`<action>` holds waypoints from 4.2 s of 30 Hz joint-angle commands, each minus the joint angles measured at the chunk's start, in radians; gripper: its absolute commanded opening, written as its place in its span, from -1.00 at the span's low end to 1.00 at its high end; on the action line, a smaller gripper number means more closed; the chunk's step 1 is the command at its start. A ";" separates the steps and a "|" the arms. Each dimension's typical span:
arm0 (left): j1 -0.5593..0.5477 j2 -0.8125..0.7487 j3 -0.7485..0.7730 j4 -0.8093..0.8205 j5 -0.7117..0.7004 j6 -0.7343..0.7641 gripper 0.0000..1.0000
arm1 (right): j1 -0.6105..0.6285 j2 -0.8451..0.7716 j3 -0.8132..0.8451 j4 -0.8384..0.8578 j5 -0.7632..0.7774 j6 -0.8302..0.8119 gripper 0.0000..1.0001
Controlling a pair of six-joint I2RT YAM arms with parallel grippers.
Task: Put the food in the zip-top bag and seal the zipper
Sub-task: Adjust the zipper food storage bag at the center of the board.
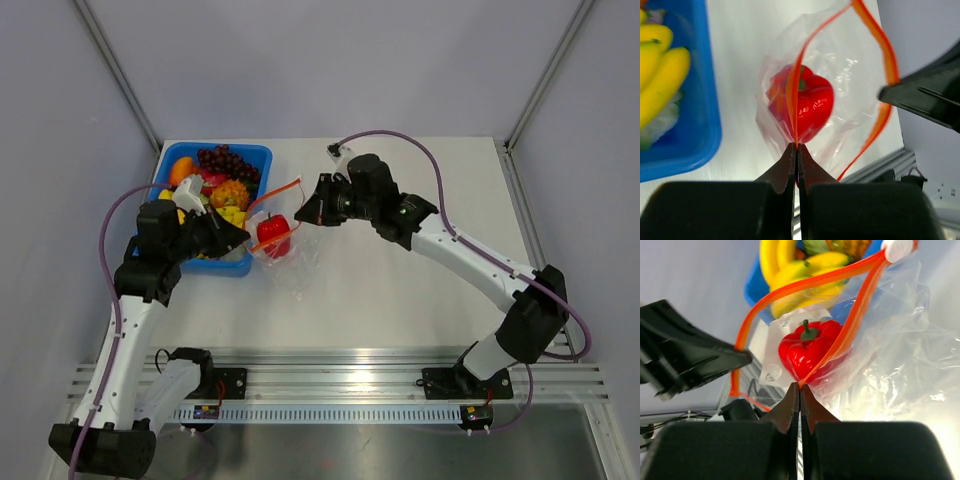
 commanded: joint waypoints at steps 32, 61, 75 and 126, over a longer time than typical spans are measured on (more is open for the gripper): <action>-0.291 0.072 -0.152 0.228 -0.135 -0.099 -1.00 | -0.008 -0.056 -0.219 -0.182 0.228 -0.052 -1.00; -0.301 0.036 -0.319 0.240 -0.100 -0.103 -0.83 | -0.008 -0.068 -0.088 -0.269 0.270 -0.160 -1.00; -0.303 0.138 -0.047 0.128 -0.123 0.010 0.48 | -0.007 -0.105 -0.063 -0.237 0.121 -0.223 -1.00; -0.475 0.330 0.069 0.085 -0.408 -0.010 -1.00 | -0.007 -0.056 -0.031 -0.329 0.180 -0.160 -1.00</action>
